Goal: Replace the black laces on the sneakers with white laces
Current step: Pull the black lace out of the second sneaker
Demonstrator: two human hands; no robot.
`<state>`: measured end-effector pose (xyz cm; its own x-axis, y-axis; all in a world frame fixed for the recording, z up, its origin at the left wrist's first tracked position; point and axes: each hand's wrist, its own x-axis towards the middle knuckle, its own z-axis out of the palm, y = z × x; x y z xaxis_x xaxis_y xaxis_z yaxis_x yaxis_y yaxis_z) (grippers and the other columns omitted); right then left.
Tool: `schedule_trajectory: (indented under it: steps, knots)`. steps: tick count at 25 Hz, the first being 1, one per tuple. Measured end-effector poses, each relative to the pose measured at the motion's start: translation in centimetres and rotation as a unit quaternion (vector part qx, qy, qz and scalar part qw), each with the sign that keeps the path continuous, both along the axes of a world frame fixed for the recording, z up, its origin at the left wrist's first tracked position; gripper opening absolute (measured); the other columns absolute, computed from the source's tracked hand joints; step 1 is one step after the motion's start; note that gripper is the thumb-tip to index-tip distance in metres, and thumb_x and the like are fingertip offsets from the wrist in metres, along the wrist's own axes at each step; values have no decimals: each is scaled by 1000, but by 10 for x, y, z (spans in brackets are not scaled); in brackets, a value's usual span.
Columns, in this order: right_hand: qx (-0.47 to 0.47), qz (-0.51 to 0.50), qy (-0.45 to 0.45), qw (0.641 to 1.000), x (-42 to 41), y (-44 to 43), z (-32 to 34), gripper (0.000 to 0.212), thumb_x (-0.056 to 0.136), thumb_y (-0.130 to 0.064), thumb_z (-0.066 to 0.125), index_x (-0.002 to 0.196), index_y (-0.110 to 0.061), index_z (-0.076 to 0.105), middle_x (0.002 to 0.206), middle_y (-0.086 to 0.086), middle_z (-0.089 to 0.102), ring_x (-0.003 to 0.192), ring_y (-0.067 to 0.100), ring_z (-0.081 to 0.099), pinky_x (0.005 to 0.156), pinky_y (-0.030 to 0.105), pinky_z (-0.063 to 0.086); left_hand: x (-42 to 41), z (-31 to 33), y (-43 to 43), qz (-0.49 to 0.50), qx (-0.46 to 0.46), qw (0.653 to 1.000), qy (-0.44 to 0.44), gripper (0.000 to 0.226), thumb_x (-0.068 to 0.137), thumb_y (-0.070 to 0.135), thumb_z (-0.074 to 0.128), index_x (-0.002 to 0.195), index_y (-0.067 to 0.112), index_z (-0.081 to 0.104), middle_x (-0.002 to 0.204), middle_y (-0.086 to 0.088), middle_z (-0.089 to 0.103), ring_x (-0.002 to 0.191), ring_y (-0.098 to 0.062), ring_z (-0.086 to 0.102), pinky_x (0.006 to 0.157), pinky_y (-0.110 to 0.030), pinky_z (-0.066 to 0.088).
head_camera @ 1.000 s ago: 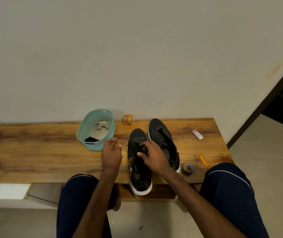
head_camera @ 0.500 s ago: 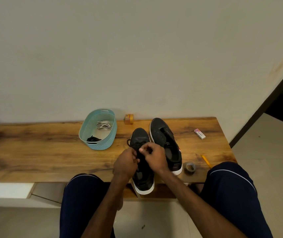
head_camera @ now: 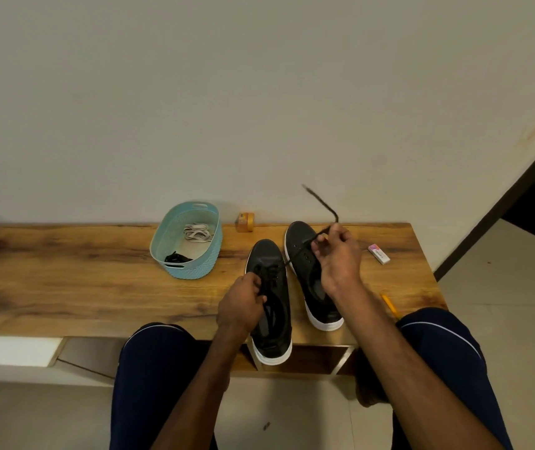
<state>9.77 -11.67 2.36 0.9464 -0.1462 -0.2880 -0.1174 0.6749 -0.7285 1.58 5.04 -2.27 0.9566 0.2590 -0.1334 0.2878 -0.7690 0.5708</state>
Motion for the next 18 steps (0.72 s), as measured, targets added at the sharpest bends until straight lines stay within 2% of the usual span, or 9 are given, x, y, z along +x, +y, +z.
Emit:
schedule_trajectory:
  steps: [2, 4, 5, 7, 9, 10, 12, 14, 18]
  knots:
    - [-60, -21, 29, 998, -1, -6, -8, 8, 102, -16, 54, 101, -11, 61, 87, 6, 66, 74, 13, 66, 75, 31, 58, 0, 0, -2, 1, 3, 1000, -16, 27, 91, 20, 65, 116, 24, 55, 106, 8, 58, 92, -9, 57, 72, -28, 43]
    - [-247, 68, 6, 967, -10, -1, -23, 12, 100, -14, 58, 111, -12, 57, 95, 9, 67, 76, 11, 66, 72, 25, 56, 0, 0, -5, 2, -4, 999, -36, 25, 91, 17, 63, 114, 24, 56, 105, 9, 57, 90, -8, 56, 71, -26, 42]
    - [-359, 129, -20, 924, -18, 4, -31, 18, 98, -15, 61, 115, -17, 55, 96, 4, 68, 76, 4, 65, 69, 19, 53, 1, 0, -6, 4, -11, 999, -44, 23, 90, 14, 63, 110, 24, 57, 104, 8, 57, 89, -9, 56, 70, -26, 42]
    - [-549, 234, -79, 798, -31, 16, -46, 26, 94, -19, 66, 118, -22, 56, 101, -6, 65, 86, -1, 61, 73, 17, 51, 4, -3, -6, 17, -42, 998, -46, 20, 88, 7, 62, 103, 21, 59, 101, 5, 59, 87, -12, 57, 68, -27, 44]
    - [-645, 305, -133, 688, -41, 27, -54, 28, 92, -22, 68, 119, -22, 60, 114, -4, 59, 103, 10, 58, 90, 32, 52, 6, -7, -6, 44, -141, 988, -40, 18, 88, 1, 60, 96, 17, 62, 97, 0, 63, 88, -19, 61, 72, -32, 50]
    - [-662, 321, -150, 660, -43, 30, -56, 27, 91, -23, 69, 117, -21, 61, 117, -3, 57, 107, 14, 55, 94, 35, 50, 6, -8, -7, 58, -204, 977, -35, 19, 88, -2, 59, 93, 16, 64, 95, -3, 66, 90, -22, 64, 76, -36, 54]
    - [-648, 318, -155, 674, -41, 31, -55, 18, 91, -19, 69, 107, -20, 62, 111, -2, 53, 104, 17, 54, 94, 38, 48, 6, -10, -7, 69, -269, 960, -30, 24, 89, -6, 57, 91, 16, 66, 92, -7, 69, 91, -24, 67, 80, -40, 56]
    - [-623, 328, -133, 698, -38, 30, -55, 9, 94, -17, 65, 103, -16, 62, 109, 1, 52, 104, 20, 52, 96, 40, 46, 7, -15, -7, 62, -260, 963, -38, 20, 90, -4, 56, 95, 13, 66, 97, -9, 67, 93, -22, 64, 79, -37, 53]
    - [-632, 424, -76, 645, -34, 35, -55, 31, 107, -38, 37, 108, -13, 55, 125, 11, 44, 121, 28, 37, 108, 44, 32, 9, -21, -10, 60, -174, 982, -33, 15, 94, 5, 55, 108, 9, 61, 109, -8, 57, 98, -21, 57, 87, -37, 49]
